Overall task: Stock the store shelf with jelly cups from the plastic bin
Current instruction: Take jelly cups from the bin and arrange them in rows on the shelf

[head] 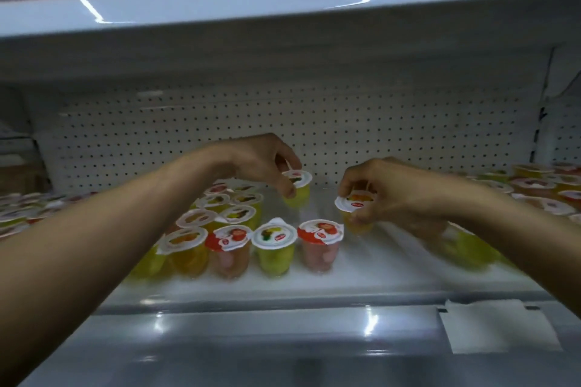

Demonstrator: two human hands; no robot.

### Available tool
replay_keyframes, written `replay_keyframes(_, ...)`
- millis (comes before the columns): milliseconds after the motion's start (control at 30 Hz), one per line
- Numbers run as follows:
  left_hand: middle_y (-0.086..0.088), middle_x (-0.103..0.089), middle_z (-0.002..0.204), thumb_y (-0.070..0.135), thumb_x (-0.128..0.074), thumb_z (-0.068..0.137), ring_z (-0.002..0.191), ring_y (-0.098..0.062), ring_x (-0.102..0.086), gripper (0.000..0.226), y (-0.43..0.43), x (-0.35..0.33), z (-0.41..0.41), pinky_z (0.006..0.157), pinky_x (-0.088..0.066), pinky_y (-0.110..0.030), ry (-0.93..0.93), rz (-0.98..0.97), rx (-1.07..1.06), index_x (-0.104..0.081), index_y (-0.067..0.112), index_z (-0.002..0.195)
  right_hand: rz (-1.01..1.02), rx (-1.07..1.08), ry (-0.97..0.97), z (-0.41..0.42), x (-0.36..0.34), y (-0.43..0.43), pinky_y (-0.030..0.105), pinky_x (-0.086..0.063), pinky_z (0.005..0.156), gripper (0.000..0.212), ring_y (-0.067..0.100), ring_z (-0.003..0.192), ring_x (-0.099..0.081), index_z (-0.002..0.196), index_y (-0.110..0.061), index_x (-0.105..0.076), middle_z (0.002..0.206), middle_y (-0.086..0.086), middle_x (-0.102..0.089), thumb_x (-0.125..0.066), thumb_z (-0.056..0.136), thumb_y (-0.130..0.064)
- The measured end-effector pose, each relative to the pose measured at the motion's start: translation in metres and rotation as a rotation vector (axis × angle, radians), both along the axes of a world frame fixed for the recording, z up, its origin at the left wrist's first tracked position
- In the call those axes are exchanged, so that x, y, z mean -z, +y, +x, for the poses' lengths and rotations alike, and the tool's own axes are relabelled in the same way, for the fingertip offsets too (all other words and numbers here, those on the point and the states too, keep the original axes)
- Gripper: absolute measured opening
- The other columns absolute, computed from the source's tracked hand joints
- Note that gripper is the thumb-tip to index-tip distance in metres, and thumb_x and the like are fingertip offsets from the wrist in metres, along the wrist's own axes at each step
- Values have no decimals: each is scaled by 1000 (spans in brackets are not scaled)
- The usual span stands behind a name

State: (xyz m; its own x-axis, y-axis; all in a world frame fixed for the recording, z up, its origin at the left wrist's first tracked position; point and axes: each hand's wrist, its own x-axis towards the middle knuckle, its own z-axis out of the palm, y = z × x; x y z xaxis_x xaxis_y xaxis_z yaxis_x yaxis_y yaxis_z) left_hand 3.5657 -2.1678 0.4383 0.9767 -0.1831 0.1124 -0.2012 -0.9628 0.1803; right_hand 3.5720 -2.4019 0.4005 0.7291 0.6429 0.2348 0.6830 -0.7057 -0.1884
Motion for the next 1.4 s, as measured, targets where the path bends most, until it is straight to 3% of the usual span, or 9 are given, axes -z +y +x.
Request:
replay_keyframes(133,13,-67,108,33,-84,71,92,-1,-61,53,11,14,10,75,-51,-16,134,41,46,-66,30,121,30,-20,140,18,2,22,30,-54,84,36,9,94,-60,107,-31,-62,106,-10,-62,-80,76,-26)
replay_keyframes(333,14,-70,110,26,-84,74,91,-1,-65,49,15,17,21,72,-52,-12,256,50,131,-67,27,120,22,-61,315,38,7,34,38,-53,94,34,11,102,-60,105,-39,-66,114,-11,-61,-80,77,-25)
replay_keyframes(500,18,-72,104,30,-85,72,80,7,-65,48,18,11,21,73,-51,-13,318,61,181,-70,29,117,153,-82,408,38,11,35,40,-52,96,36,13,100,-62,104,-29,-71,110,-5,-64,-77,77,-6)
replay_keyframes(633,11,-73,103,18,-85,73,73,9,-65,49,20,6,19,75,-52,-12,403,47,207,-68,22,119,218,-117,459,42,17,36,43,-53,95,37,19,102,-65,102,-27,-72,109,2,-69,-78,74,-2)
replay_keyframes(767,2,-71,116,7,-82,74,96,-7,-69,58,24,1,18,82,-55,-16,495,41,218,-63,17,128,226,-127,491,46,18,36,42,-52,96,40,16,103,-65,103,-27,-72,109,1,-70,-79,74,-2)
replay_keyframes(1000,4,-74,108,12,-81,76,92,-3,-70,51,25,-2,14,76,-52,-10,490,3,190,-66,15,125,215,-180,522,46,18,35,43,-52,97,40,16,103,-66,107,-27,-71,111,1,-70,-79,76,-4)
replay_keyframes(1200,24,-69,103,28,-69,89,99,6,-62,34,19,-1,10,95,-46,-17,390,127,160,-69,23,122,195,-203,550,43,16,32,45,-52,97,42,19,103,-66,107,-28,-73,112,-1,-70,-72,79,4)
replay_keyframes(1400,13,-66,121,24,-60,96,109,-1,-58,32,20,5,8,104,-43,-23,368,115,141,-66,19,126,205,-185,528,37,3,35,36,-53,95,35,6,102,-66,109,-27,-72,111,-11,-70,-60,89,-1)
